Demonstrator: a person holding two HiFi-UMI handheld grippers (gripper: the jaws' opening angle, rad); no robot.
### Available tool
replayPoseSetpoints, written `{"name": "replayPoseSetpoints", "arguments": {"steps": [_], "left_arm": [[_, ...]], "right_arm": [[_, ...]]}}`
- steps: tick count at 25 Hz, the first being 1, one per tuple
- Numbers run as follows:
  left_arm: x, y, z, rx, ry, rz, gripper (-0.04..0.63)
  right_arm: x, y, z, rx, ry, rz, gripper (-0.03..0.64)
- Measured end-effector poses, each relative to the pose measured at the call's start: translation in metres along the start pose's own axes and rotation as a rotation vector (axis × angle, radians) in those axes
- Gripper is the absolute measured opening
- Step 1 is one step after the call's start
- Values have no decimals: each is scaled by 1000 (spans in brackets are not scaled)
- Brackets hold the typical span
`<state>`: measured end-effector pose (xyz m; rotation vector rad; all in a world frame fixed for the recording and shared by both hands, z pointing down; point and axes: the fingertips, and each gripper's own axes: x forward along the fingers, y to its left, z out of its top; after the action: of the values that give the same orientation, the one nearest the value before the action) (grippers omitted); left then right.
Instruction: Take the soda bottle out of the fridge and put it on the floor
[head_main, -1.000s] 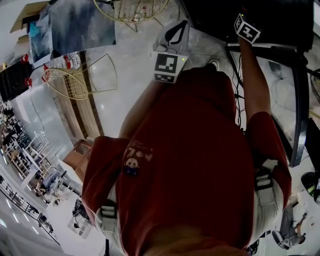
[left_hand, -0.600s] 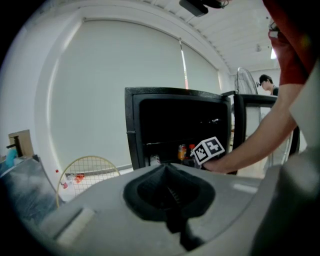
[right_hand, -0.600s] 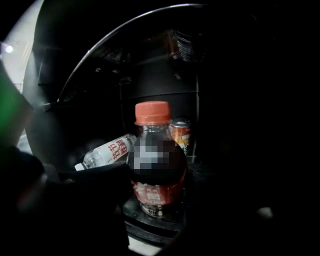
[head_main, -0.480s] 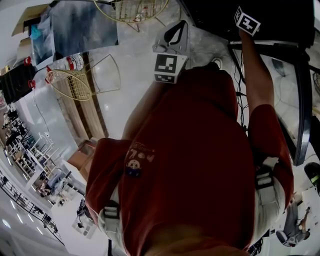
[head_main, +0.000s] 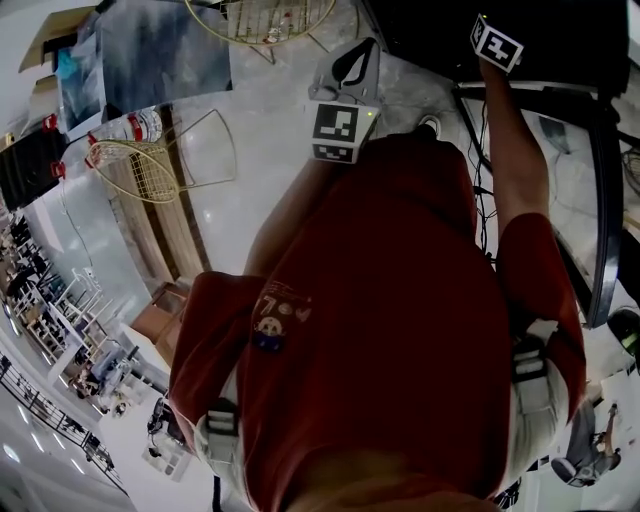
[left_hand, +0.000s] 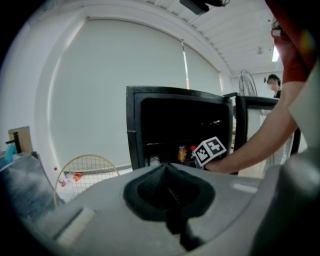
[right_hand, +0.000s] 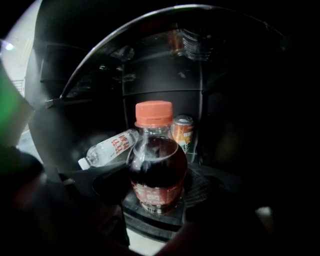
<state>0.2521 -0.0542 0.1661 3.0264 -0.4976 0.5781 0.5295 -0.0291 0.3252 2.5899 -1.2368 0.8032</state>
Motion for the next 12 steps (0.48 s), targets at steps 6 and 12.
{"name": "replayPoseSetpoints", "arguments": {"steps": [6, 12], "left_arm": [[3, -6, -1, 3, -2, -17, -2], [5, -9, -4, 9, -1, -40, -2]], "right_arm": [[-11, 4, -9, -12, 31, 11, 304], [-19, 13, -15, -77, 59, 23, 302]]}}
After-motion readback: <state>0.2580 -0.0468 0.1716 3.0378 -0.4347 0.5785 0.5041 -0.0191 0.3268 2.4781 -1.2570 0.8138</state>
